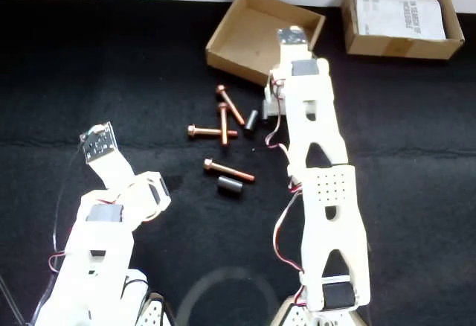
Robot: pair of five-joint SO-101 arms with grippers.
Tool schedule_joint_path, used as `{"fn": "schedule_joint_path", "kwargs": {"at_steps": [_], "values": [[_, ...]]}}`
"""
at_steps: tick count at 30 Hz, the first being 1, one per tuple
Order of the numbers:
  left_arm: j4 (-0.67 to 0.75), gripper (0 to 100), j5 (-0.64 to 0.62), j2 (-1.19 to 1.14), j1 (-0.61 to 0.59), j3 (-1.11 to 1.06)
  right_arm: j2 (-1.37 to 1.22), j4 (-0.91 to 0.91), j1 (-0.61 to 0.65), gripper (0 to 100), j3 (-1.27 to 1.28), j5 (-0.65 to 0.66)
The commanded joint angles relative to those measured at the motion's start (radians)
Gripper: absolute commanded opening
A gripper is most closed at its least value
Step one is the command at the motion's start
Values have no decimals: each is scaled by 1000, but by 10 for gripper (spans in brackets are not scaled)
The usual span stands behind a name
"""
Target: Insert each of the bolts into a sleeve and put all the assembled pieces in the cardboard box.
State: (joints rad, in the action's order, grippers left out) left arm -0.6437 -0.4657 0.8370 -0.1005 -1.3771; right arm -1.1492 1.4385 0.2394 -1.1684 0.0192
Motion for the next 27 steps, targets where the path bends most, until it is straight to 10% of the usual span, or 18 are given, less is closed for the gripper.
{"fn": "schedule_joint_path", "kwargs": {"at_steps": [1,9,27], "values": [[14,329,2,5,-8,12,-5,-27,35,183,-47,57],[14,329,2,5,-8,12,-12,-22,62,4,-45,66],[17,329,0,-1,-8,13,251,326,59,6,-443,60]]}}
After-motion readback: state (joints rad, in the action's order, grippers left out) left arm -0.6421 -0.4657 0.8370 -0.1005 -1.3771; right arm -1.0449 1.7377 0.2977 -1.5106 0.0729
